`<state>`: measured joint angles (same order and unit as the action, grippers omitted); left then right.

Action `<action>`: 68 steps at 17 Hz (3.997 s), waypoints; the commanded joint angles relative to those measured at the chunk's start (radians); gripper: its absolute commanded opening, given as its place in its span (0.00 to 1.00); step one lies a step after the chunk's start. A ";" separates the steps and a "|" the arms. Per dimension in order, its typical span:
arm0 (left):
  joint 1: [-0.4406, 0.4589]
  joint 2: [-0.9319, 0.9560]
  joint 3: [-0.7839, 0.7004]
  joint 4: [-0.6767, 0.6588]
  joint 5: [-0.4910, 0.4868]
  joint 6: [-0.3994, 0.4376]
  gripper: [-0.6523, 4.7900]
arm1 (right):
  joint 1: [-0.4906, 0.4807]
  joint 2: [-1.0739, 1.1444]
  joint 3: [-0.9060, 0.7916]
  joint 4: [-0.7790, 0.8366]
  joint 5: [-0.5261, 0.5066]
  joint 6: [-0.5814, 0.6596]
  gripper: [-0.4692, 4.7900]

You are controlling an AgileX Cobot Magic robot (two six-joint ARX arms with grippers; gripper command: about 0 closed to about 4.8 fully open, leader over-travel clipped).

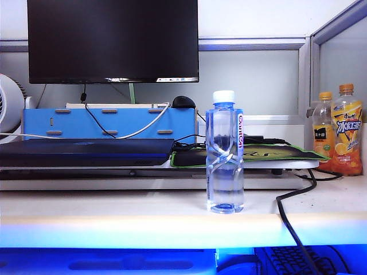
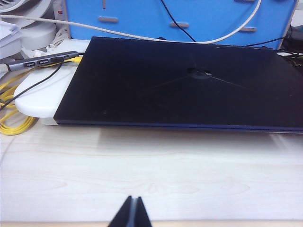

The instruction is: Pick up the mineral water bottle and place it on the laptop.

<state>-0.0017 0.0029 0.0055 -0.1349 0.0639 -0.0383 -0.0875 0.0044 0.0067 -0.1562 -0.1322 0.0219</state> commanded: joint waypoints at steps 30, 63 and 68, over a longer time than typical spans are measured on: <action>0.000 -0.002 0.002 0.008 0.003 0.001 0.12 | 0.011 0.430 0.312 0.076 -0.497 0.304 0.09; 0.000 -0.002 0.002 0.008 0.003 0.001 0.12 | 0.546 1.291 0.534 0.501 -0.114 -0.057 1.00; 0.000 -0.002 0.002 0.008 0.003 0.001 0.12 | 0.547 1.471 0.565 0.642 -0.133 -0.052 1.00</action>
<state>-0.0013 0.0029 0.0055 -0.1349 0.0639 -0.0383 0.4587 1.4651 0.5583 0.4576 -0.2504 -0.0334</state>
